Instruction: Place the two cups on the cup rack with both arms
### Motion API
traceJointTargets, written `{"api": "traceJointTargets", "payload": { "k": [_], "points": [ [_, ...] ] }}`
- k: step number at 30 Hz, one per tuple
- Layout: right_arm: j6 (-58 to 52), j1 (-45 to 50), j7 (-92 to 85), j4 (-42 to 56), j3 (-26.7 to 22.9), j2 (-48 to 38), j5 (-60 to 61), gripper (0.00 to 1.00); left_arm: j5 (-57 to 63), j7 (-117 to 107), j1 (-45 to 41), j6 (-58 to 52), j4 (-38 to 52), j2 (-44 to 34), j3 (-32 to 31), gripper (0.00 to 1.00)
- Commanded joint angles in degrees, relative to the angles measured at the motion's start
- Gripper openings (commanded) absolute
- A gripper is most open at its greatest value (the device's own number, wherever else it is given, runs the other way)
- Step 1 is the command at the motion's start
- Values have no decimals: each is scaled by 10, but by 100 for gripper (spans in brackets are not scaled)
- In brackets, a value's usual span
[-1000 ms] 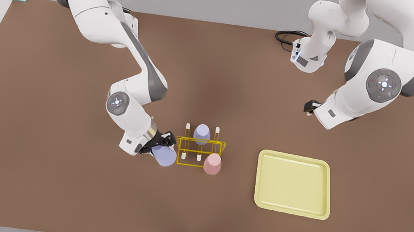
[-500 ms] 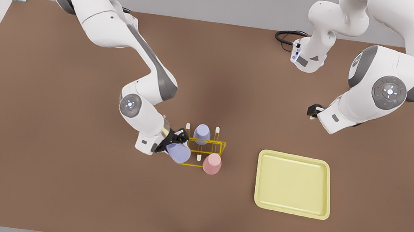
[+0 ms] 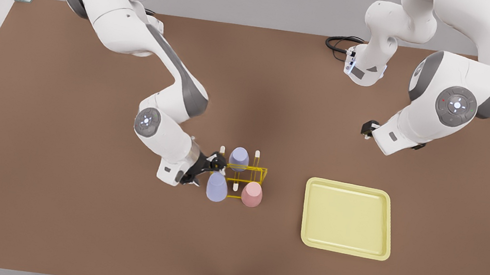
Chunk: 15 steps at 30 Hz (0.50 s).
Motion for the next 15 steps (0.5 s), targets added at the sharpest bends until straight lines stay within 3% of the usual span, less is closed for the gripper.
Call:
{"api": "traceJointTargets", "payload": {
  "k": [1,3,6,8,11,15],
  "points": [
    [-168,-28,7,49,-5,-9,7,100,2,-11,-3,-2,1,-1,-8,100],
    [-322,-53,4,52,-50,-77,-79,100,2,-14,-3,-2,1,-1,-9,100],
    [-476,-65,-36,70,-199,-140,-157,100,4,-14,-3,-1,1,-1,-8,100],
    [-511,-82,-100,26,-210,-233,-174,100,4,-14,-3,-1,1,-1,-8,100],
    [-468,-106,-101,-116,-208,-350,-168,100,7,-14,-3,-1,1,-1,-8,100],
    [-452,-107,-102,-147,-206,-368,-162,100,7,-14,-2,-3,1,-1,-8,100]
  ]
}}
